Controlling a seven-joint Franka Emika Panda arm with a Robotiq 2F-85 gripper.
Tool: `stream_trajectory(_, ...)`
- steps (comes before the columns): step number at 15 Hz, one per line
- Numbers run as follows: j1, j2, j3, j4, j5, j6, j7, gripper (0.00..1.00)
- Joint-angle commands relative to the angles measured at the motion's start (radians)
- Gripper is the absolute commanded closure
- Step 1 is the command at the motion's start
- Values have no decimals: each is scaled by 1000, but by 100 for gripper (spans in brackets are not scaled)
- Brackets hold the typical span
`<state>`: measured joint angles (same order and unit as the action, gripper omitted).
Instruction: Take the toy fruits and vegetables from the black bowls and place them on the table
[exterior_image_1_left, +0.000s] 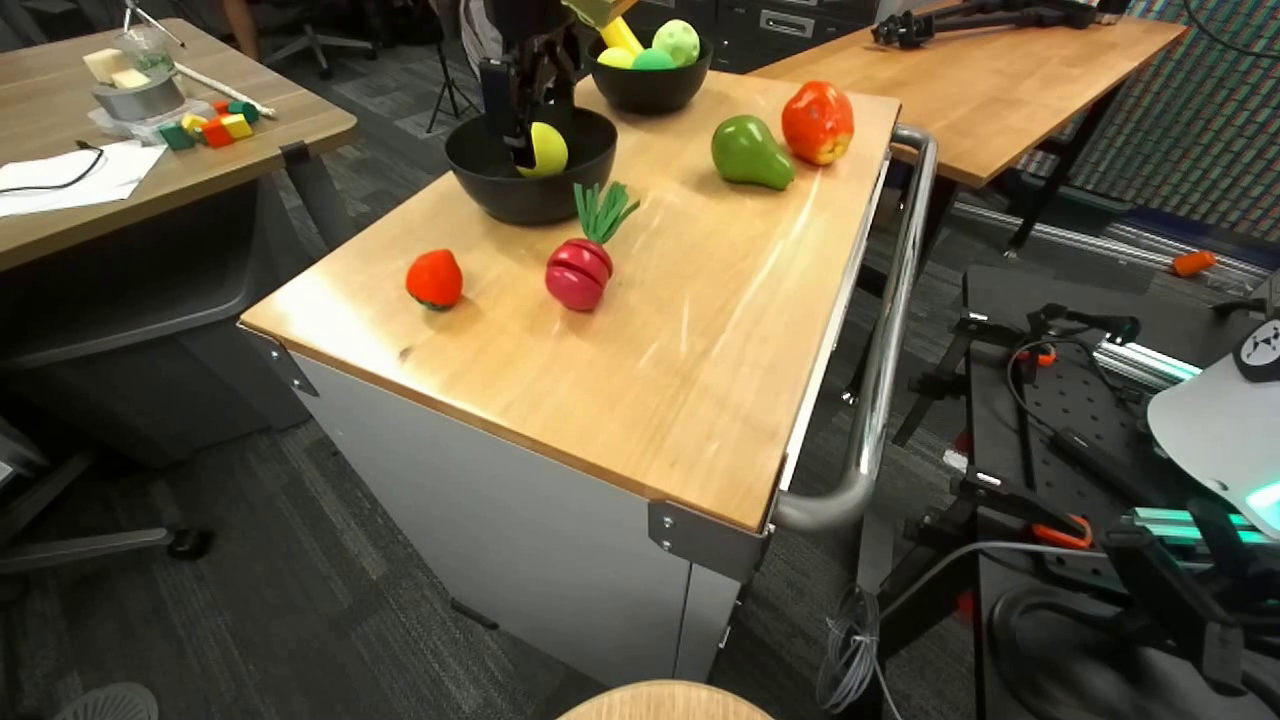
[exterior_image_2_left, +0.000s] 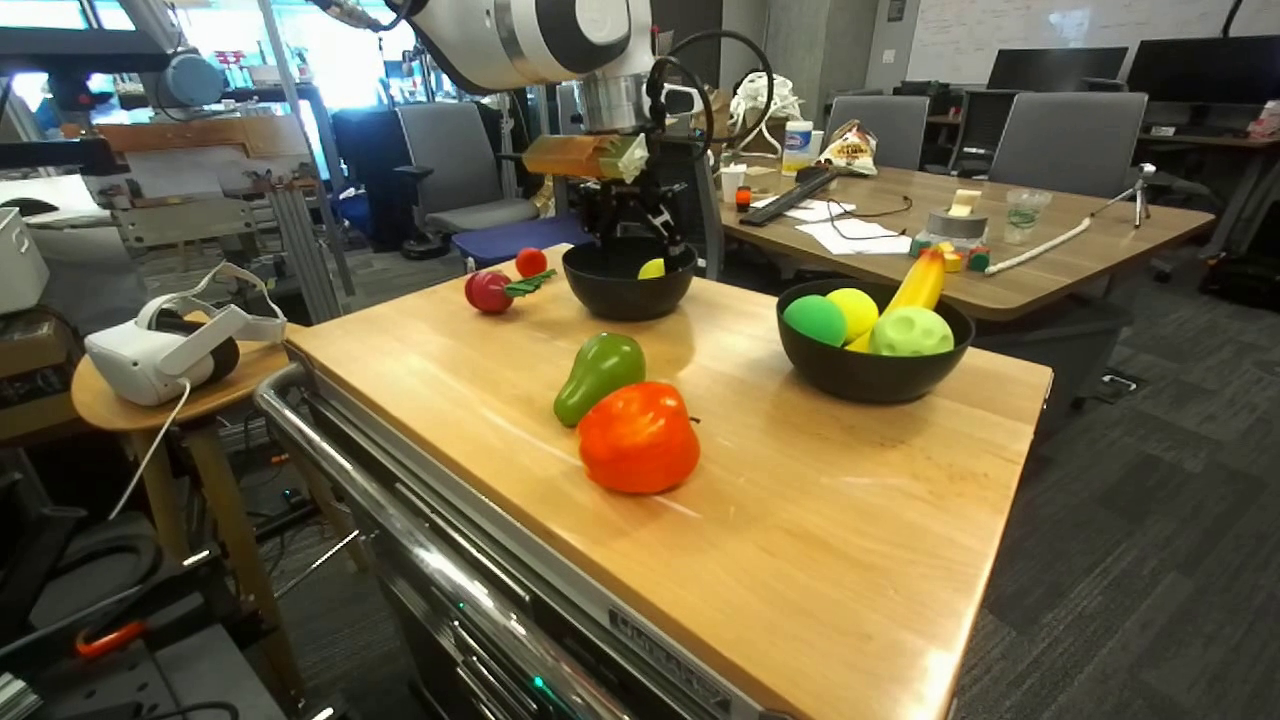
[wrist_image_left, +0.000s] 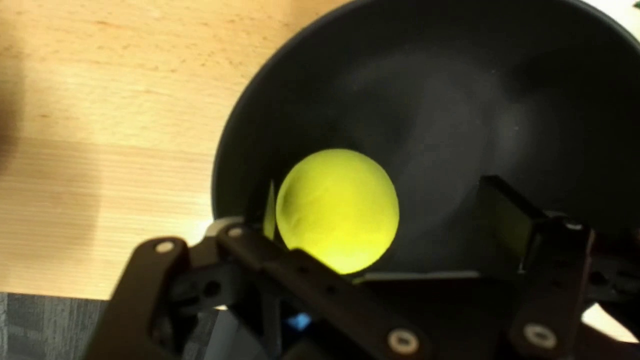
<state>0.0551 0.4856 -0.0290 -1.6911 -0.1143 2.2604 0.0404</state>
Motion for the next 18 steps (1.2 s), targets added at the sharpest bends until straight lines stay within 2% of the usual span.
stream_trajectory(1, -4, 13, 1, 11, -2, -2, 13, 0)
stream_trajectory(5, -6, 42, 2, 32, -5, 12, 4, 0)
stream_trajectory(6, -4, 48, 1, 38, -7, 14, 4, 8)
stream_trajectory(7, -4, 54, 1, 43, -8, 14, 4, 25)
stream_trajectory(8, -4, 59, 1, 44, -10, 16, 1, 34)
stream_trajectory(12, -3, 62, -3, 43, -15, 18, 1, 65)
stream_trajectory(15, 0, 17, 6, 30, -28, 11, -39, 89)
stream_trajectory(17, -2, -8, 12, 42, -31, 4, -66, 100)
stream_trajectory(18, -2, -15, 12, 51, -37, 0, -76, 61)
